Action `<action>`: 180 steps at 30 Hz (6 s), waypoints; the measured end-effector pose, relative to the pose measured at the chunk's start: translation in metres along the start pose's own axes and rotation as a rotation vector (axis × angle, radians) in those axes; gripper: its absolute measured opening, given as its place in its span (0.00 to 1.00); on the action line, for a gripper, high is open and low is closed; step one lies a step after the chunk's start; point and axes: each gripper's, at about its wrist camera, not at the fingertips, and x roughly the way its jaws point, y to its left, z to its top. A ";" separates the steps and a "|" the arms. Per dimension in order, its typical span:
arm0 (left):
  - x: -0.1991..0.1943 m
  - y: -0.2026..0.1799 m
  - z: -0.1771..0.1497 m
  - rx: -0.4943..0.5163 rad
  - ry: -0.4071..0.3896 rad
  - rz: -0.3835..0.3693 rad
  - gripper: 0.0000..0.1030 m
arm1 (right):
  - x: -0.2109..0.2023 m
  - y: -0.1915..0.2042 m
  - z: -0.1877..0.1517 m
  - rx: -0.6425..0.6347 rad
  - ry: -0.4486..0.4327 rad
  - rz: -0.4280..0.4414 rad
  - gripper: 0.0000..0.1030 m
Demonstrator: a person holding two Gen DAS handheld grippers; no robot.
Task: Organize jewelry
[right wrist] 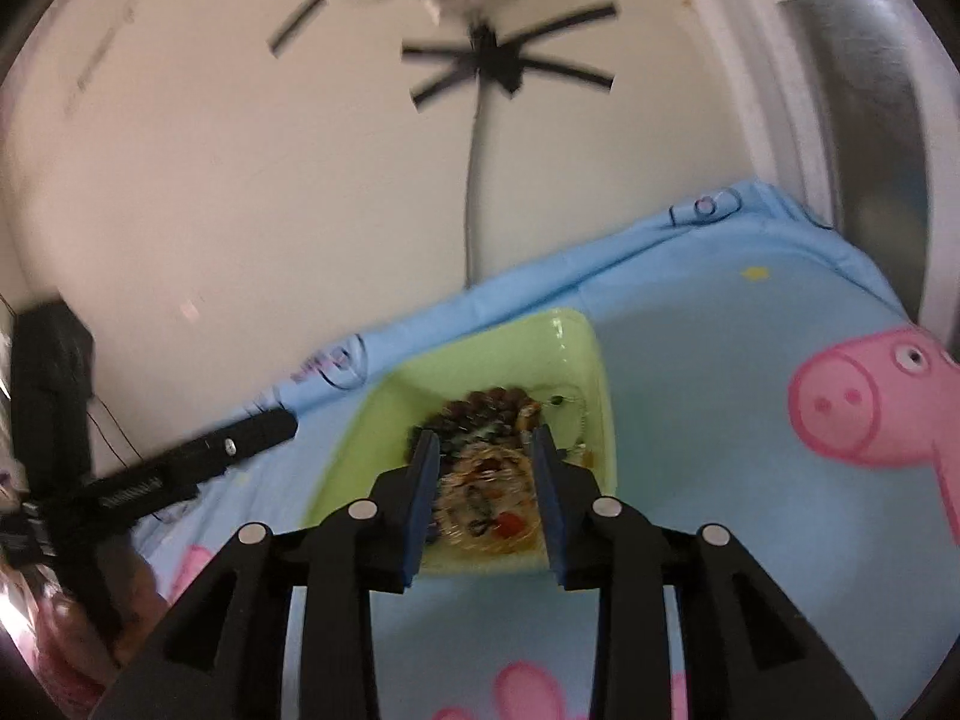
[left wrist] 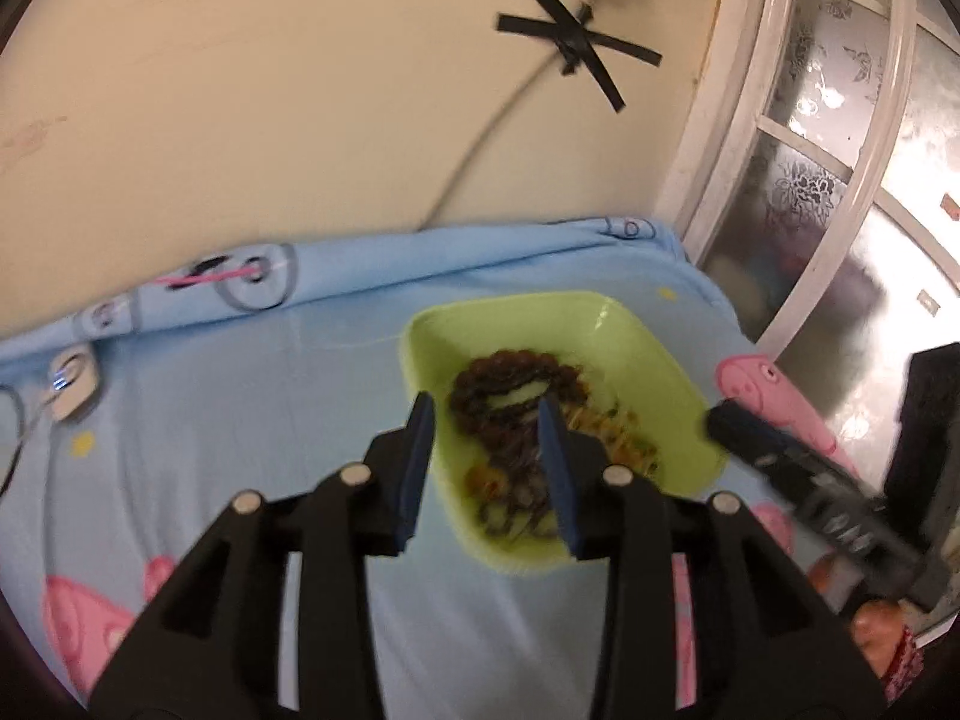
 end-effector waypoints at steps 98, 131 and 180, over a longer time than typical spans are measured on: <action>-0.082 0.044 -0.146 -0.013 -0.055 0.430 0.94 | -0.039 0.073 -0.126 0.092 0.128 -0.057 0.37; -0.079 0.047 -0.148 -0.036 -0.033 0.405 0.94 | -0.040 0.073 -0.126 0.091 0.126 -0.056 0.37; -0.067 0.043 -0.154 0.003 0.058 0.435 0.94 | -0.040 0.080 -0.127 0.072 0.126 -0.045 0.37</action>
